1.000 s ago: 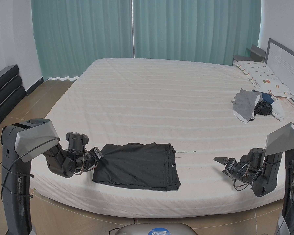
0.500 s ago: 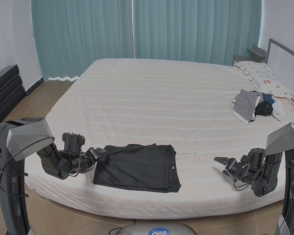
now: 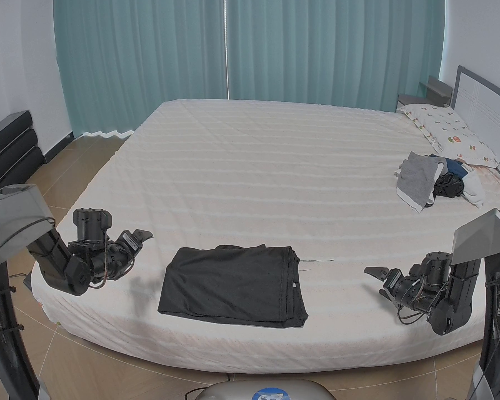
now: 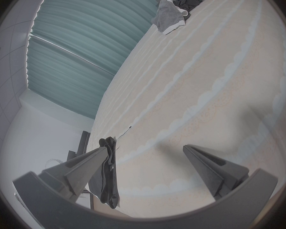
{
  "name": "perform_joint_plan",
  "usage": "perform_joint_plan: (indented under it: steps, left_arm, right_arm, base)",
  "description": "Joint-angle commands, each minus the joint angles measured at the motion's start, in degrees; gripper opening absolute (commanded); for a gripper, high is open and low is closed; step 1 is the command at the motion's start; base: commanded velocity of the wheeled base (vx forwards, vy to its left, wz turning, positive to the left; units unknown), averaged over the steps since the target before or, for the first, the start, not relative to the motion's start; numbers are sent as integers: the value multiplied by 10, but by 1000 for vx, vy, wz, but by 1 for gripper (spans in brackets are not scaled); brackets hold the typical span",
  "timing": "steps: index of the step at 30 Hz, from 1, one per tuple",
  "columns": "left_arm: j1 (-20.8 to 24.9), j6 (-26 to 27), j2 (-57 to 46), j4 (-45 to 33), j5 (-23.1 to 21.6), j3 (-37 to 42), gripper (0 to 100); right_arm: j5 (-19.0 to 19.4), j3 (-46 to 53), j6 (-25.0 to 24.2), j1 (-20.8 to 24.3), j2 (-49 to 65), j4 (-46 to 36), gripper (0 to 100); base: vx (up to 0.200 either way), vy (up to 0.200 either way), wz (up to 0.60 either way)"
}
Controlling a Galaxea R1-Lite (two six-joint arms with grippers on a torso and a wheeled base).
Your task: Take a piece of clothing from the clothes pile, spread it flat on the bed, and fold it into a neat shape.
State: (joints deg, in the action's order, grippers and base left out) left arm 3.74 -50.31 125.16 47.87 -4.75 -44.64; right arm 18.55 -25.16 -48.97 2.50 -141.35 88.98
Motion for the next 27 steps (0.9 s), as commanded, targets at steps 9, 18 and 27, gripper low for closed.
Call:
perform_joint_plan:
  steps: [9,18,27]
  left_arm:
    - [-38,83,-314,8,-1,181,100]
    - [-54,175,-542,0,8,261,100]
    - [-63,274,-790,-105,-2,308,100]
  right_arm:
    - [-53,22,5,9,126,1,100]
    - [-55,194,143,31,428,-36,100]
    - [-70,252,223,12,733,-200,100]
  base:
    - [0,0,0]
    - [0,0,0]
    - [0,0,0]
